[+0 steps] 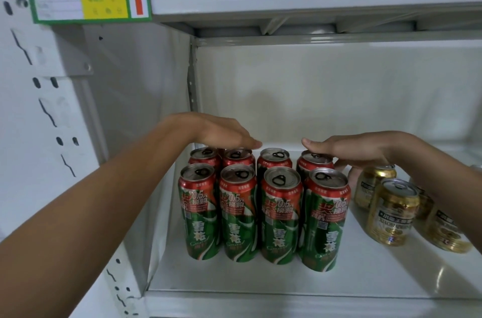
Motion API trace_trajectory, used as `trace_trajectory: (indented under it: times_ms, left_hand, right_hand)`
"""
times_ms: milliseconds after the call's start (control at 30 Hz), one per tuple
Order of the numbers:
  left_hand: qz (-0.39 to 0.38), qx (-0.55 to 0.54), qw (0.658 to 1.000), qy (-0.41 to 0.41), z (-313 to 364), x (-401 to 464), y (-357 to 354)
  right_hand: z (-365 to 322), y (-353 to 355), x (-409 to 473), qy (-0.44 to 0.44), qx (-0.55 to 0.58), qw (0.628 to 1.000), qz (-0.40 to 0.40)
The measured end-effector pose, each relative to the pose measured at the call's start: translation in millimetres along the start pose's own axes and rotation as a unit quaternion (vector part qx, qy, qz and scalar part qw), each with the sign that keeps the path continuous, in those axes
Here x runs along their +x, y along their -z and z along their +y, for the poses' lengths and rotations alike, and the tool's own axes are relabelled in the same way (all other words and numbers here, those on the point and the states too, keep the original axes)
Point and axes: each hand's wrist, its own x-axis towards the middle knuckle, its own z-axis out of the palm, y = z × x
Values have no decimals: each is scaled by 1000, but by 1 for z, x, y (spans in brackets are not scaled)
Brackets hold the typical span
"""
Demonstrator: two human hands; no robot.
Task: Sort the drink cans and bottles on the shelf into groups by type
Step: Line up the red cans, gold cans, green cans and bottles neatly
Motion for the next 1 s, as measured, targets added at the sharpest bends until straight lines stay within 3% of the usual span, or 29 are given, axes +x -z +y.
trace_trajectory:
  times_ms: [200,367,500,600,700,833,1000]
  left_hand:
    - [4,-29,999,29,-2,3,-7]
    - [45,-61,997,-23,-1,8,-12]
    - [133,-81,983,-98,5,15,-14]
    - [238,4,966,-102,14,25,-11]
    - [247,35,965,-80,23,35,-13]
    - [203,31,970,-128,46,39,-24]
    - [227,47,960,-158,95,29,-25]
  right_hand:
    - [5,5,6,3,23,999,25]
    - [4,6,5,10,33,998,42]
    - [9,8,-5,42,2,991,131]
    - [15,4,-15,138,-18,947,291]
    - [26,4,-29,157,-103,882,432]
    - [46,4,-56,76,-225,845,479]
    - [75,3,-101,35,-251,832,492]
